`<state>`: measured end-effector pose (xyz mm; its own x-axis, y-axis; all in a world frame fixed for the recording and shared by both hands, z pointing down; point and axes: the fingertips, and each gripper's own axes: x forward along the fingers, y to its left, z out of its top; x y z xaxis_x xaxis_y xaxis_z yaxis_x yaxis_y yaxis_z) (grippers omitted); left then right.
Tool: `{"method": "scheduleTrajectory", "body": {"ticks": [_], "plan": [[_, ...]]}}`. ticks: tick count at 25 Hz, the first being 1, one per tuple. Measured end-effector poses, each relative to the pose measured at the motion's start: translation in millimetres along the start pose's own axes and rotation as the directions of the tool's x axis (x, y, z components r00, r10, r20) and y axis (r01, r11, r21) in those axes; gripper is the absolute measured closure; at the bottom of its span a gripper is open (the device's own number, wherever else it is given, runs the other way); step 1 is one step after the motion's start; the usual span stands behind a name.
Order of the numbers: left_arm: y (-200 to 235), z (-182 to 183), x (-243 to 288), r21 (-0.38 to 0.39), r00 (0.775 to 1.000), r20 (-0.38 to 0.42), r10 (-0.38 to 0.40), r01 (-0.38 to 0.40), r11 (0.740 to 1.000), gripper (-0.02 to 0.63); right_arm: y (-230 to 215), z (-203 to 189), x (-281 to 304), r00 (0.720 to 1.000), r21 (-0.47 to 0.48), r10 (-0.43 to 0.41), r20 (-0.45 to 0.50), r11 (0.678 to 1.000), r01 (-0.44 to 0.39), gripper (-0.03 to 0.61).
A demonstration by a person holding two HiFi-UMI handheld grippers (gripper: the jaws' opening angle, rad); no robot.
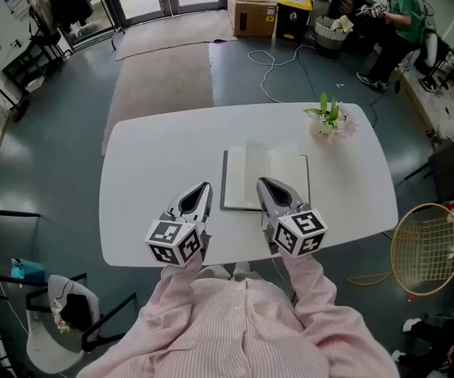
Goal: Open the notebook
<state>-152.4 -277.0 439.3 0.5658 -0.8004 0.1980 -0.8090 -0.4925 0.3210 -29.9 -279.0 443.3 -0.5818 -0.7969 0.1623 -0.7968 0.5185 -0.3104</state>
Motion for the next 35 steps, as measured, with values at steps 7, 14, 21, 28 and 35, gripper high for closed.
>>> {"method": "scheduleTrajectory", "body": {"ticks": [7,14,21,28,35], "plan": [[-5.2,12.6,-11.1,0.027,0.998,0.048,0.031,-0.032,0.999,0.612,-17.6,20.9,-28.3,0.997,0.013,-0.025,0.069,1.000,0.024,0.572],[-6.1,21.9,-18.5,0.057,0.996,0.080,0.044,-0.049,0.997,0.612,-37.3,34.7,-52.1,0.988,0.033,-0.092,0.125,0.996,0.088,0.572],[-3.0,26.9,-22.1,0.075,0.995,0.089,0.054,-0.060,0.995,0.612,-41.3,39.3,-57.3,0.982,0.022,-0.127,0.140,0.992,0.126,0.574],[2.1,28.4,-26.3,0.081,0.993,0.091,0.072,-0.080,0.994,0.612,-43.3,37.5,-57.9,0.979,0.023,-0.146,0.140,0.989,0.144,0.574],[5.9,27.3,-30.3,0.075,0.992,0.089,0.085,-0.092,0.993,0.612,-46.6,36.5,-61.5,0.975,0.029,-0.170,0.142,0.985,0.168,0.574]]}}
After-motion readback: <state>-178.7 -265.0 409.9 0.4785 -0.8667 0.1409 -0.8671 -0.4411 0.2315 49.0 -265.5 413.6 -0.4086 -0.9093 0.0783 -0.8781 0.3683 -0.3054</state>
